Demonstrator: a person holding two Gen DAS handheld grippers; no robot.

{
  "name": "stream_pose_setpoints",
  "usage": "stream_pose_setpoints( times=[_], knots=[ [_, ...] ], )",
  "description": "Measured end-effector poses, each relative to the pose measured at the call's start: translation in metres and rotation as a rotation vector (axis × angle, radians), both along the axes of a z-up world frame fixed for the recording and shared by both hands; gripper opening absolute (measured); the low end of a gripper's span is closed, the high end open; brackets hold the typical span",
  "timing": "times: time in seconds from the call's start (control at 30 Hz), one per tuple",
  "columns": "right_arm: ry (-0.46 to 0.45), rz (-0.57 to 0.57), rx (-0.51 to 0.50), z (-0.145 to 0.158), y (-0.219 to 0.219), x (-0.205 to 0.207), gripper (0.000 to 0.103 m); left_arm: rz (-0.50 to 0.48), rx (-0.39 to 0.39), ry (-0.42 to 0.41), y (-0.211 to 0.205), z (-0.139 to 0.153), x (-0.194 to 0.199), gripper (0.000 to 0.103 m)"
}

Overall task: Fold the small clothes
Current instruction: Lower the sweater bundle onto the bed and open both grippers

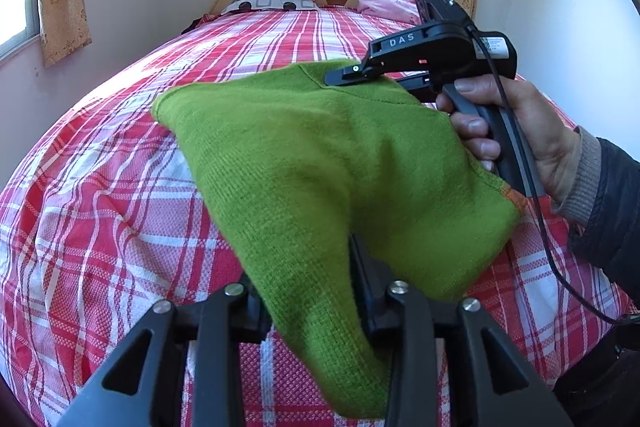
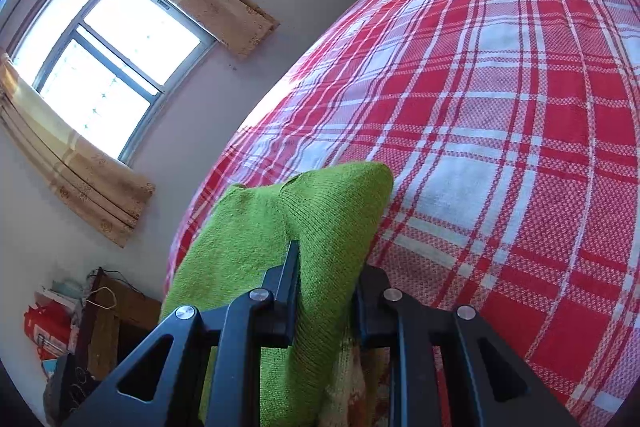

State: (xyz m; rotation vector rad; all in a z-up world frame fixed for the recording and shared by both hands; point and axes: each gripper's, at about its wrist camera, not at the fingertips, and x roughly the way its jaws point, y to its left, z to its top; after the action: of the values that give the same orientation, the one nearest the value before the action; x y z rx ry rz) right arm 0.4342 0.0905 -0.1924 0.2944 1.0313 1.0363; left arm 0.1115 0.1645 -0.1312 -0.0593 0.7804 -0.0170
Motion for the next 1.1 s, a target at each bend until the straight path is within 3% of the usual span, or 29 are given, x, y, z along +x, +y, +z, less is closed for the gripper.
stream_pose_setpoints(
  times=[0.2, 0.3, 0.37, 0.47, 0.5, 0.57, 0.63, 0.7, 0.83, 0.93, 1.1],
  knots=[
    [-0.021, -0.013, -0.042, 0.002, 0.000, -0.002, 0.027, 0.001, 0.063, 0.000, -0.006, 0.016, -0.018, 0.049],
    [-0.045, -0.063, -0.064, 0.008, -0.010, -0.005, 0.032, 0.025, 0.077, -0.049, 0.000, 0.031, -0.027, 0.056],
    [-0.088, -0.103, -0.080, 0.020, -0.021, -0.012, 0.033, 0.072, 0.100, -0.106, 0.007, 0.044, -0.028, 0.073],
    [-0.164, -0.125, -0.055, 0.046, -0.040, -0.037, 0.035, 0.144, 0.112, -0.166, 0.020, 0.057, -0.016, 0.079],
    [-0.181, -0.102, -0.030, 0.055, -0.045, -0.050, 0.038, 0.161, 0.125, -0.165, 0.023, 0.057, -0.007, 0.080],
    [-0.201, -0.056, -0.008, 0.062, -0.045, -0.072, 0.060, 0.214, 0.173, -0.151, 0.027, 0.051, 0.012, 0.080],
    [-0.208, 0.023, -0.014, 0.059, -0.036, -0.095, 0.062, 0.292, 0.205, -0.063, 0.038, 0.035, 0.034, 0.080],
    [-0.193, 0.075, -0.076, 0.045, -0.024, -0.108, 0.062, 0.316, 0.168, -0.008, 0.047, 0.021, 0.041, 0.080],
    [-0.200, 0.063, -0.169, 0.018, -0.023, -0.112, 0.061, 0.327, 0.178, -0.016, 0.052, 0.006, 0.037, 0.089],
    [-0.198, 0.053, -0.164, 0.020, -0.026, -0.112, 0.061, 0.380, 0.149, -0.043, 0.059, 0.002, 0.033, 0.103],
    [-0.297, -0.050, -0.164, 0.053, -0.049, -0.136, 0.062, 0.383, 0.052, -0.081, 0.055, 0.014, 0.010, 0.102]
  ],
)
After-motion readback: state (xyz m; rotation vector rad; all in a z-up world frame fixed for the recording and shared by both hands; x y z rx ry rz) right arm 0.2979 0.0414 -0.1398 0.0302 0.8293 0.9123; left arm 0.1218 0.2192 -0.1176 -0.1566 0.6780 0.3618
